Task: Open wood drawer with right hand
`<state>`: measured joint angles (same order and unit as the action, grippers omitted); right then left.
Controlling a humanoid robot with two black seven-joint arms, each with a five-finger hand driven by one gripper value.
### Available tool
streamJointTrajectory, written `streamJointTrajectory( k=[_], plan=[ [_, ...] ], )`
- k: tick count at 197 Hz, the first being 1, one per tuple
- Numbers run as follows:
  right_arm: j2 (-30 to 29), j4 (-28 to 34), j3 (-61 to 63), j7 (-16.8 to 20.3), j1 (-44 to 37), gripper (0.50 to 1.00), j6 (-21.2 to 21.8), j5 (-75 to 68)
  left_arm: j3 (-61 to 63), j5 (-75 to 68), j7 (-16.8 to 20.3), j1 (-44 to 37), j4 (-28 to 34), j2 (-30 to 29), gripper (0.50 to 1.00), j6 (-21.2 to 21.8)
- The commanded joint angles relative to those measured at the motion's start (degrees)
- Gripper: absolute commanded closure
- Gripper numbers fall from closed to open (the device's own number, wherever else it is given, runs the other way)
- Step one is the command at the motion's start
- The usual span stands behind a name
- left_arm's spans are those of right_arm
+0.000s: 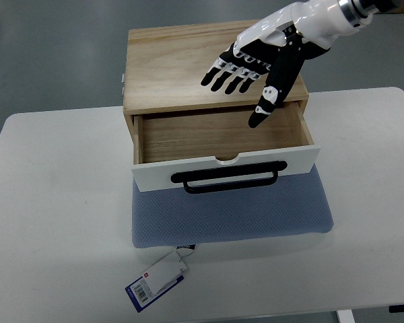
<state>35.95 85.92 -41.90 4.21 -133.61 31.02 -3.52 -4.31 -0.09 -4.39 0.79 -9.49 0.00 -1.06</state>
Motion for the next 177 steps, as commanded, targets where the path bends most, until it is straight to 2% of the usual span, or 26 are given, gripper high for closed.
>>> streamJointTrajectory(
  k=[1, 16, 26, 27, 45, 66, 90, 105, 106, 108, 123, 134, 135, 145, 165, 177],
  plan=[
    [3.86, -2.86, 2.17, -0.17, 1.68, 0.570, -2.63, -3.07, 0.00, 0.00, 0.00, 0.00, 0.00, 0.00, 0.500, 0.00],
    [6.50, -4.62, 4.63, -1.05, 4.41, 0.570, -5.44, -4.47, 0.00, 0.00, 0.00, 0.00, 0.00, 0.00, 0.500, 0.00],
    [6.50, -4.62, 4.64, -1.05, 4.41, 0.570, -5.44, -4.47, 0.00, 0.00, 0.00, 0.00, 0.00, 0.00, 0.500, 0.00],
    [8.33, -5.40, 7.25, -2.09, 6.85, 0.570, -8.23, -4.56, 0.00, 0.00, 0.00, 0.00, 0.00, 0.00, 0.500, 0.00],
    [12.12, -6.90, 13.24, -3.42, 13.19, 0.570, -14.05, -4.47, 0.00, 0.00, 0.00, 0.00, 0.00, 0.00, 0.500, 0.00],
    [14.94, -9.10, 21.51, -3.95, 20.93, 0.570, -19.24, -4.47, 0.00, 0.00, 0.00, 0.00, 0.00, 0.00, 0.500, 0.00],
    [15.73, -13.32, 35.74, -4.65, 34.54, 0.570, -24.16, -3.60, 0.00, 0.00, 0.00, 0.00, 0.00, 0.00, 0.500, 0.00],
    [15.73, -14.11, 38.30, -4.65, 36.93, 0.570, -24.78, -3.51, 0.00, 0.00, 0.00, 0.00, 0.00, 0.00, 0.500, 0.00],
    [15.29, -16.20, 44.65, -4.74, 42.93, 0.570, -26.08, -2.99, 0.00, 0.00, 0.00, 0.00, 0.00, 0.00, 0.500, 0.00],
    [15.20, -16.74, 46.19, -4.74, 44.56, 0.570, -26.27, -2.89, 0.00, 0.00, 0.00, 0.00, 0.00, 0.00, 0.500, 0.00],
    [14.06, -19.91, 55.77, -4.74, 53.35, 0.570, -26.80, -1.66, 0.00, 0.00, 0.00, 0.00, 0.00, 0.00, 0.500, 0.00],
    [14.06, -19.91, 55.79, -4.74, 53.37, 0.570, -26.80, -1.66, 0.00, 0.00, 0.00, 0.00, 0.00, 0.00, 0.500, 0.00],
    [12.49, -21.65, 62.31, -4.74, 59.02, 0.568, -26.80, 0.08, 0.00, 0.00, 0.00, 0.00, 0.00, 0.00, 0.500, 0.00],
    [10.55, -23.34, 68.43, -4.74, 64.25, 0.568, -26.80, 2.38, 0.00, 0.00, 0.00, 0.00, 0.00, 0.00, 0.500, 0.00],
    [7.29, -26.15, 77.49, -5.18, 71.64, 0.568, -26.71, 6.77, 0.00, 0.00, 0.00, 0.00, 0.00, 0.00, 0.500, 0.00],
    [6.24, -27.12, 79.87, -5.53, 73.49, 0.568, -26.62, 8.09, 0.00, 0.00, 0.00, 0.00, 0.00, 0.00, 0.500, 0.00]
  ],
)
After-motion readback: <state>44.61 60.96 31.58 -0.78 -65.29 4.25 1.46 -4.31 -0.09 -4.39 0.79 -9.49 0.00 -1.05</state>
